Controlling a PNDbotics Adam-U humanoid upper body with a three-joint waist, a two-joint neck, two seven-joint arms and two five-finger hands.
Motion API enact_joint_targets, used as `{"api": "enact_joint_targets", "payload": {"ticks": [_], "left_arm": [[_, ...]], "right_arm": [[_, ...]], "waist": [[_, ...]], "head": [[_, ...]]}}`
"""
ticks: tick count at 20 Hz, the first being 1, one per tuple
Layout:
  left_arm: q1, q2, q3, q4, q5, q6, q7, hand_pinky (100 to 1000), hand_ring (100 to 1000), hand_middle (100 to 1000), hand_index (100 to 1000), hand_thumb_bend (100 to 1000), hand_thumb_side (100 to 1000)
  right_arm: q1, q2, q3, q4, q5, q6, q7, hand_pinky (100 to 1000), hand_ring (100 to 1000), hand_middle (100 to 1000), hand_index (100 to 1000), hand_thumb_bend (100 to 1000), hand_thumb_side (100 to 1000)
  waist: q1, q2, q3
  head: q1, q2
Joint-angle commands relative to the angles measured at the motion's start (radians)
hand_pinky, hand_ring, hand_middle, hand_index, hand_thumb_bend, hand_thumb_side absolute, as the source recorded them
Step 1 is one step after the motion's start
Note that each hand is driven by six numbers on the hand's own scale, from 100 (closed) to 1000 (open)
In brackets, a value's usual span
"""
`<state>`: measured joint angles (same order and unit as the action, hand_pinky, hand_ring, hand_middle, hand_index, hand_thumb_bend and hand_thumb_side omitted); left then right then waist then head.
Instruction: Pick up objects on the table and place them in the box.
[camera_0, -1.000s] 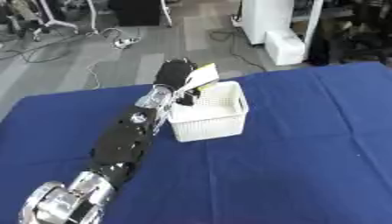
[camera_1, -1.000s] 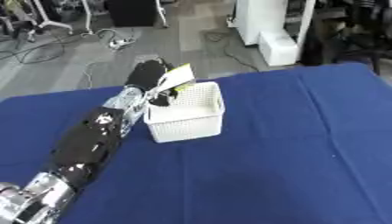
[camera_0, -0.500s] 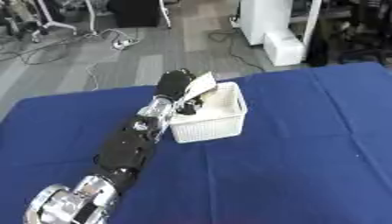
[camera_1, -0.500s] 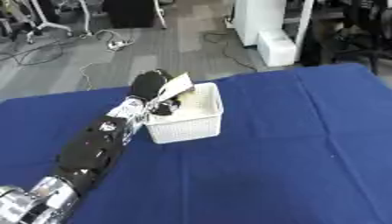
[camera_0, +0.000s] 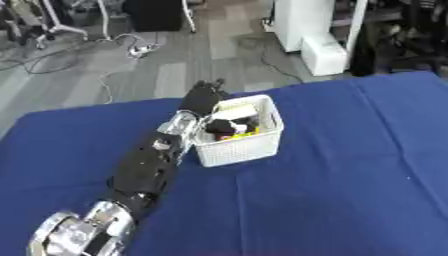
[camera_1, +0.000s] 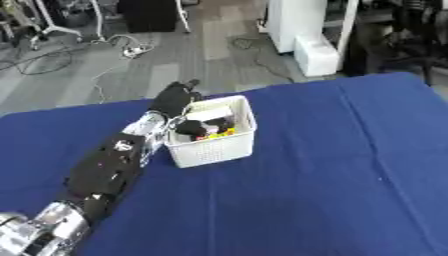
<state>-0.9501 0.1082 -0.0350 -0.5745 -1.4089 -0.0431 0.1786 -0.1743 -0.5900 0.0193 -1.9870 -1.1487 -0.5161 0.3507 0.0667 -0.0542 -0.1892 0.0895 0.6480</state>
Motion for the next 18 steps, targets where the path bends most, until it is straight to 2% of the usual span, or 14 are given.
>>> {"api": "enact_joint_targets", "payload": {"ticks": [1,5,7,8,9,10,12,13,14,16,17,18], "left_arm": [[-0.034,0.020,0.002,-0.060,0.054,-0.012,0.029,1000,892,997,824,713,983],[-0.039,0.027,-0.019,-0.149,0.192,-0.044,0.079,979,847,994,846,712,928],[-0.039,0.036,-0.044,-0.215,0.279,-0.065,0.088,929,803,974,844,689,897],[-0.036,0.042,-0.058,-0.255,0.328,-0.071,0.088,858,737,919,807,626,898],[-0.031,0.050,-0.074,-0.297,0.379,-0.074,0.083,815,697,900,803,600,897],[-0.025,0.057,-0.090,-0.341,0.433,-0.076,0.070,730,623,850,784,589,876],[-0.009,0.075,-0.121,-0.447,0.545,-0.073,0.053,523,501,748,721,507,786],[0.000,0.086,-0.137,-0.502,0.606,-0.068,0.049,595,545,788,740,534,816],[0.009,0.095,-0.150,-0.560,0.668,-0.063,0.052,372,398,631,686,427,710],[0.039,0.113,-0.176,-0.685,0.790,-0.049,0.066,270,317,559,648,391,653],[0.064,0.118,-0.183,-0.760,0.845,-0.040,0.082,270,317,559,648,391,653],[0.091,0.120,-0.186,-0.838,0.888,-0.033,0.103,171,255,493,595,362,582]], "right_arm": [[-0.013,-0.023,-0.007,-0.013,-0.001,0.002,0.001,298,453,447,531,100,1000],[-0.010,-0.024,-0.007,-0.013,0.000,0.000,0.001,298,453,447,531,100,1000],[-0.008,-0.025,-0.008,-0.013,0.001,-0.001,0.002,298,453,447,531,100,1000],[-0.007,-0.026,-0.008,-0.013,0.002,-0.002,0.002,298,453,447,531,100,1000],[-0.006,-0.026,-0.008,-0.013,0.002,-0.003,0.001,298,453,447,531,100,1000],[-0.005,-0.027,-0.009,-0.013,0.003,-0.004,0.001,298,453,447,531,100,1000],[-0.002,-0.028,-0.010,-0.013,0.005,-0.006,0.001,298,453,447,531,100,1000],[0.000,-0.029,-0.010,-0.013,0.006,-0.006,0.001,298,453,447,531,100,1000],[0.001,-0.029,-0.011,-0.013,0.007,-0.008,0.001,298,453,446,531,100,1000],[0.004,-0.029,-0.013,-0.013,0.009,-0.012,-0.001,298,453,446,531,100,1000],[0.006,-0.029,-0.015,-0.013,0.010,-0.014,-0.002,298,453,446,531,100,1000],[0.008,-0.029,-0.016,-0.013,0.012,-0.016,-0.003,298,453,446,531,100,1000]], "waist": [[-0.005,-0.010,0.001],[-0.005,-0.011,0.003],[-0.005,-0.012,0.005],[-0.005,-0.013,0.007],[-0.004,-0.013,0.008],[-0.004,-0.014,0.009],[-0.003,-0.014,0.013],[-0.003,-0.014,0.015],[-0.003,-0.014,0.018],[-0.003,-0.013,0.023],[-0.003,-0.013,0.026],[-0.004,-0.012,0.029]], "head": [[0.001,-0.015],[0.003,-0.015],[0.003,-0.015],[0.004,-0.015],[0.005,-0.016],[0.005,-0.017],[0.006,-0.019],[0.007,-0.020],[0.006,-0.020],[0.003,-0.021],[0.001,-0.022],[-0.002,-0.024]]}}
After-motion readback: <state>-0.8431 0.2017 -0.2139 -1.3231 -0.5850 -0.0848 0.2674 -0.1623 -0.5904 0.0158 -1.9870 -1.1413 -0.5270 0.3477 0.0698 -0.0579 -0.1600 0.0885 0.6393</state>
